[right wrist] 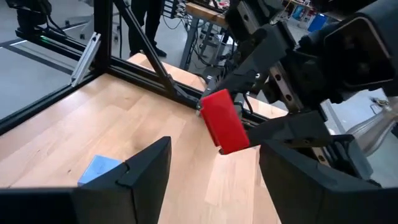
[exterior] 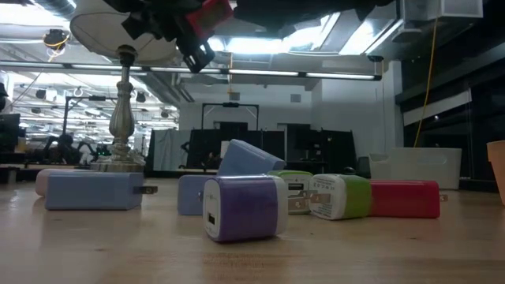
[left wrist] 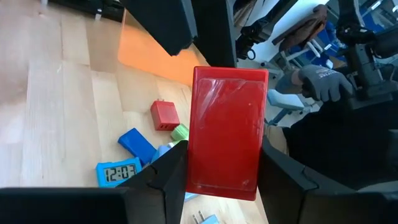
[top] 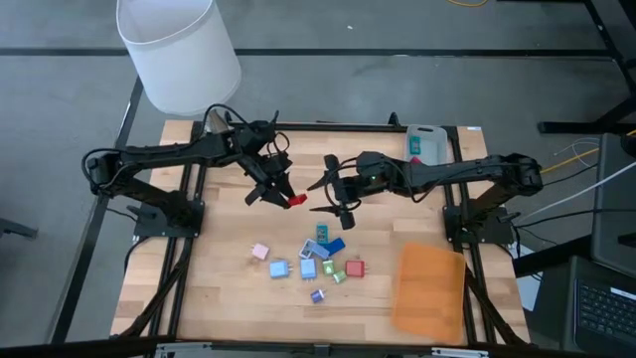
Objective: Pick & Place Office items
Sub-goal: Put the red digital clock into the gray bin
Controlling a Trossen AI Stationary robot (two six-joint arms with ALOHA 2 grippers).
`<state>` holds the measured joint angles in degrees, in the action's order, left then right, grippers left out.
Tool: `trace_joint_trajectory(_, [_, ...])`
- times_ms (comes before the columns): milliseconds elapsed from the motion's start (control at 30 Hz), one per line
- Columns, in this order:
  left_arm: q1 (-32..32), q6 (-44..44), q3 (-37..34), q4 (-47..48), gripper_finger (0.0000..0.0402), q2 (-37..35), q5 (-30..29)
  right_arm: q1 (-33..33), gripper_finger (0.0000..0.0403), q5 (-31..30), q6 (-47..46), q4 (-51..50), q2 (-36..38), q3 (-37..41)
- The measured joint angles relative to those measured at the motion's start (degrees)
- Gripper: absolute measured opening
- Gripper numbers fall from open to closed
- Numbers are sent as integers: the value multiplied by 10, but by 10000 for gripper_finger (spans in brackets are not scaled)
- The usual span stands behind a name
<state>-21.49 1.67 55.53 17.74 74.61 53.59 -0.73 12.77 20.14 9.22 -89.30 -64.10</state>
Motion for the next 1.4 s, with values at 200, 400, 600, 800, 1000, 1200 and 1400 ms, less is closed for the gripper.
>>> trace_joint_trajectory(200, [29,12,0,-31,152,28,-3,0,241,2,0,10,0,0])
trace_joint_trajectory(400, [34,25,7,-70,152,62,15,2,241,23,-3,1,0,0])
trace_joint_trajectory(600, [21,21,34,-71,152,67,15,10,241,27,-16,-4,0,0])
trace_joint_trajectory(800, [19,21,49,-68,152,67,19,12,241,17,-15,-7,0,0])
trace_joint_trajectory(1000, [19,12,49,-55,152,67,16,12,239,18,-15,-7,0,0])
trace_joint_trajectory(1200, [28,12,49,-55,152,67,12,12,196,16,-16,-7,0,0])
trace_joint_trajectory(1400, [28,10,49,-55,152,67,9,12,108,13,-12,-5,0,0])
